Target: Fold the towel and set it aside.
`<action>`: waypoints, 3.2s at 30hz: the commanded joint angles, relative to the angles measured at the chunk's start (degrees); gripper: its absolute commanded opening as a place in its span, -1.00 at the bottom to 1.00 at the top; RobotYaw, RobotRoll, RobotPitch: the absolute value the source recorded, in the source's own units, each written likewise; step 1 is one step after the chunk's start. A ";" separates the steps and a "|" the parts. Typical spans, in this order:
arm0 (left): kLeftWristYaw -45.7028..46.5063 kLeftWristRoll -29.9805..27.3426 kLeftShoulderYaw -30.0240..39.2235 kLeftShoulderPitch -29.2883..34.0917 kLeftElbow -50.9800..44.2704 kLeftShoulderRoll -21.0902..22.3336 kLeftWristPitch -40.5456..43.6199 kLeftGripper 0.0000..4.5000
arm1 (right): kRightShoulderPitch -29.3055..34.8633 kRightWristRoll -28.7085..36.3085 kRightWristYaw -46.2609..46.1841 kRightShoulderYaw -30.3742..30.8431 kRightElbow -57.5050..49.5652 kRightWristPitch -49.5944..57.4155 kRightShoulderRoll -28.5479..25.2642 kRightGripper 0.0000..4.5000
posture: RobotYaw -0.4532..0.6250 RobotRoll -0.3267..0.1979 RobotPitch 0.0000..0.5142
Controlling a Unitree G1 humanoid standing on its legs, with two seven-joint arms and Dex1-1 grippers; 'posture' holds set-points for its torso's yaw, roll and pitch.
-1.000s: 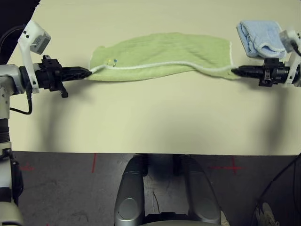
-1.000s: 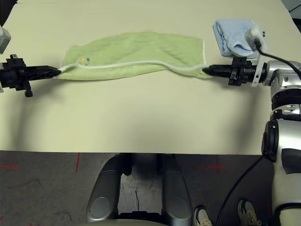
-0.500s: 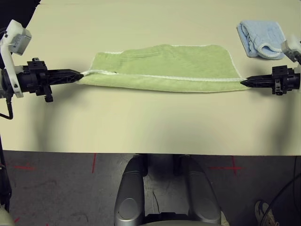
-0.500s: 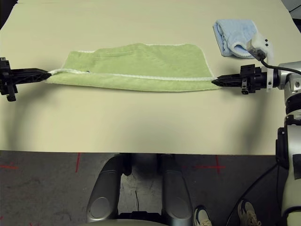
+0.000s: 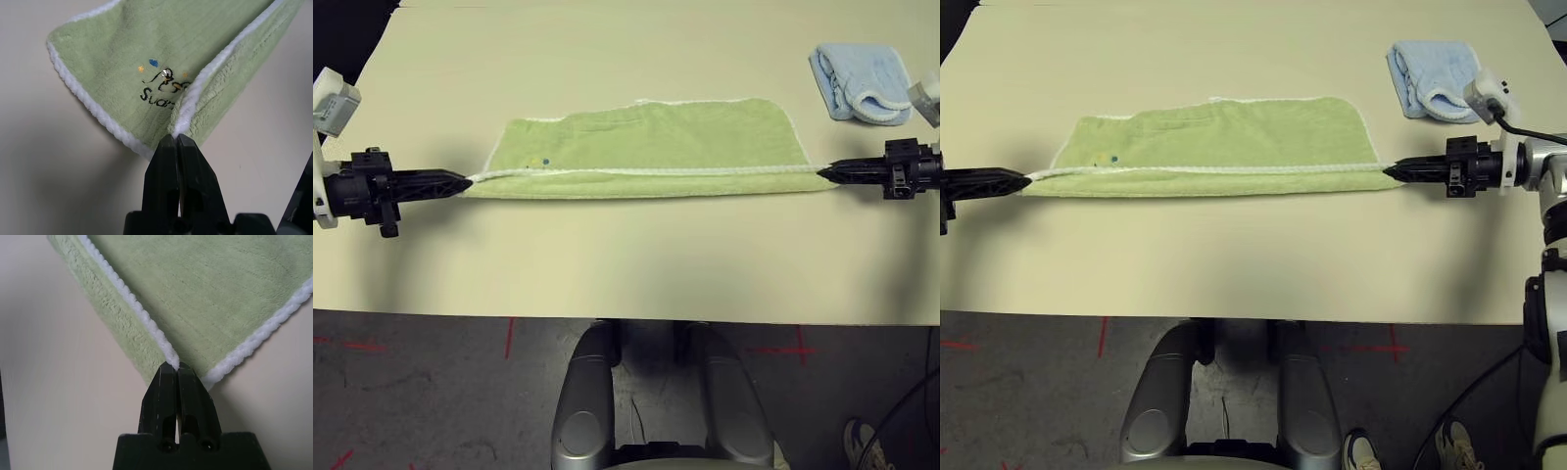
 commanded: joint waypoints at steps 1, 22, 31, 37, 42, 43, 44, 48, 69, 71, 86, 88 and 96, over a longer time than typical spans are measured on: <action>-0.49 0.74 0.70 1.61 -0.10 1.90 -1.15 -0.99 | 2.64 4.80 0.15 3.24 -5.31 3.53 -3.63 -1.00 | -0.09 0.25 0.32; 8.26 10.97 -8.00 -15.85 14.29 -7.04 -12.91 -0.99 | -4.93 -4.71 -5.15 -4.46 10.17 -7.64 6.35 -1.00 | -0.07 0.25 0.29; 9.29 14.78 -9.25 -21.68 21.72 -8.83 -16.93 -0.99 | -9.14 -9.65 -14.30 -9.59 16.67 -13.71 9.24 -1.00 | -0.06 0.25 0.28; 13.06 18.32 -10.04 -25.19 26.65 -11.12 -20.92 -0.99 | -10.00 -14.50 -24.07 -10.13 18.69 -18.48 10.95 -1.00 | -0.05 0.25 0.27; 14.85 20.43 -11.19 -27.59 29.85 -13.15 -23.42 -0.99 | -11.28 -16.67 -31.30 -10.70 19.70 -21.28 12.65 -1.00 | -0.05 0.25 0.27; 14.95 20.71 -11.37 -28.02 30.37 -13.42 -23.68 -0.99 | -11.60 -16.80 -32.08 -10.92 19.81 -21.45 13.04 -1.00 | -0.06 0.25 0.27; 15.10 20.98 -11.55 -28.42 30.83 -13.63 -23.94 -0.99 | -11.94 -16.94 -32.76 -11.14 19.89 -21.50 13.49 -1.00 | -0.06 0.25 0.27; 15.40 22.42 -12.11 -29.79 32.53 -14.14 -24.82 -0.99 | -12.85 -17.76 -34.67 -11.59 20.00 -22.11 14.88 -1.00 | -0.05 0.25 0.27; 21.02 28.04 -12.47 -31.72 35.56 -15.25 -30.52 0.61 | -13.51 -20.35 -39.06 -14.04 19.04 -23.15 18.31 -0.01 | -0.07 0.25 0.19; 21.43 28.11 -12.04 -32.39 35.25 -14.69 -31.56 0.95 | -13.52 -18.54 -37.25 -15.81 18.73 -23.24 18.40 0.32 | -0.08 0.25 0.17; 11.45 9.88 -2.54 -25.79 12.09 -22.30 -27.84 1.00 | -7.84 -1.42 -14.68 -27.50 8.77 -2.09 18.53 0.98 | -0.06 0.25 0.12; 11.44 9.22 -3.09 -22.78 9.73 -24.95 -30.00 1.00 | -5.11 -1.00 -13.88 -27.35 6.93 -1.27 18.87 0.98 | -0.06 0.25 0.11; 8.35 9.73 -6.62 -16.47 7.15 -27.72 -31.17 1.00 | -0.50 -1.08 -13.44 -26.43 3.62 -0.51 20.19 0.98 | -0.09 0.25 0.13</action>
